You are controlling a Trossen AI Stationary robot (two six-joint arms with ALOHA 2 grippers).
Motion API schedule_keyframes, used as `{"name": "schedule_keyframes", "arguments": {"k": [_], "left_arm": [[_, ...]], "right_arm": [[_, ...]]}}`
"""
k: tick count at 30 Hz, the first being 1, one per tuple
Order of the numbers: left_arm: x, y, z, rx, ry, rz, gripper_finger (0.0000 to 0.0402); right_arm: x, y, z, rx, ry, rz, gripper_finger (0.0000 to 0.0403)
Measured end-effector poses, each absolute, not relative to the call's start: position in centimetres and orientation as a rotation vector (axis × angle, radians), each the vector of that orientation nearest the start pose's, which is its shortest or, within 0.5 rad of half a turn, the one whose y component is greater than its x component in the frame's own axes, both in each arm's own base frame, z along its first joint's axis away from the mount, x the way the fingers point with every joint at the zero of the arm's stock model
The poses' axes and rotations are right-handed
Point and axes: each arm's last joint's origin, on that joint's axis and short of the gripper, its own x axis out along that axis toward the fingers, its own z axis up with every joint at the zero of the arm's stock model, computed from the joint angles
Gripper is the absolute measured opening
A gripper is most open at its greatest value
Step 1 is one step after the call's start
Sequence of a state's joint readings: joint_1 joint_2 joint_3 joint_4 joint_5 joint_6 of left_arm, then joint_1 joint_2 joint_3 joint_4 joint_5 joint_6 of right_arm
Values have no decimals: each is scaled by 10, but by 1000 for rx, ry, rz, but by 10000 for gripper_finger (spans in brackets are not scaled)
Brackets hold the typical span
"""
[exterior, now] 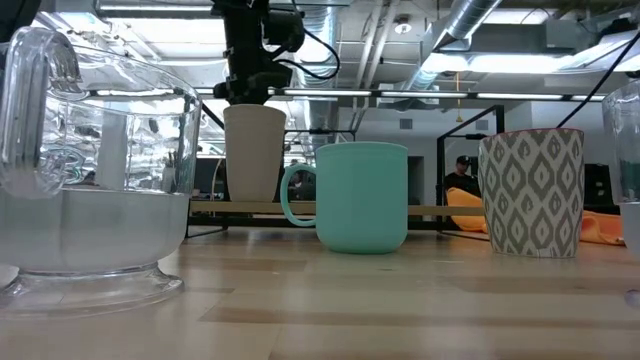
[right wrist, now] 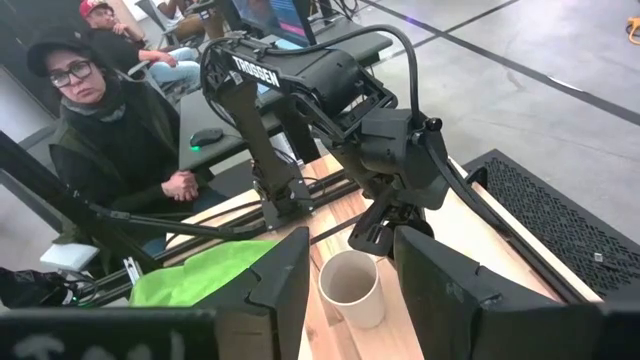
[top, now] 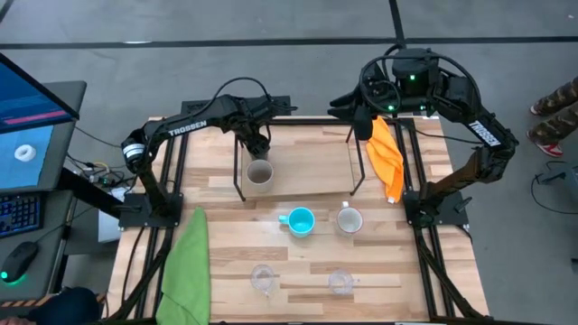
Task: Stack small to large cups/mugs on shelf
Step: Put the black cup on the shelf, then put the white mug on the shelf
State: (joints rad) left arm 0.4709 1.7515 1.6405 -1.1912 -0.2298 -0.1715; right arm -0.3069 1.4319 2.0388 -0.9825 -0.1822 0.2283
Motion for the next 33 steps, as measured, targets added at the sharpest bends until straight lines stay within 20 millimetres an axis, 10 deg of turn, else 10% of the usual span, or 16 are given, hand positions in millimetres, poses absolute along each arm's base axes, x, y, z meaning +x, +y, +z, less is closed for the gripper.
{"name": "schedule_keyframes", "arguments": {"k": [33], "left_arm": [[303,162,302,-294,1265,731,134]], "right_arm": [[230,-68,519,316,350,-165,169]]}}
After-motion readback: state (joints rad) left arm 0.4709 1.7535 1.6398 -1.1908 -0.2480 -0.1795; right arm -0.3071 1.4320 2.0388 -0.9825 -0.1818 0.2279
